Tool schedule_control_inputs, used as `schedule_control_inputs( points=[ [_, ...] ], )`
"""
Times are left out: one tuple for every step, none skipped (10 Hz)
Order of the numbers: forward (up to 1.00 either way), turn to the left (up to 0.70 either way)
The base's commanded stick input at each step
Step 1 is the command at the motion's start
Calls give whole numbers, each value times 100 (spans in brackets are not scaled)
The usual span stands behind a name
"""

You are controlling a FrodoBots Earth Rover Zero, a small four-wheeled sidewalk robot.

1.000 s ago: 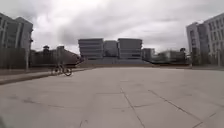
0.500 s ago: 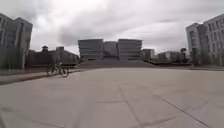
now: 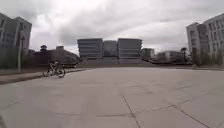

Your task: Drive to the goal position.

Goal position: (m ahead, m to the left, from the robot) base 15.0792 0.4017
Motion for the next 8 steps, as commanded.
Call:
schedule_control_inputs(
  points=[
    [100,0],
    [100,0],
    [100,0],
    [100,0],
    [100,0],
    [100,0],
    [100,-1],
    [100,-10]
  ],
)
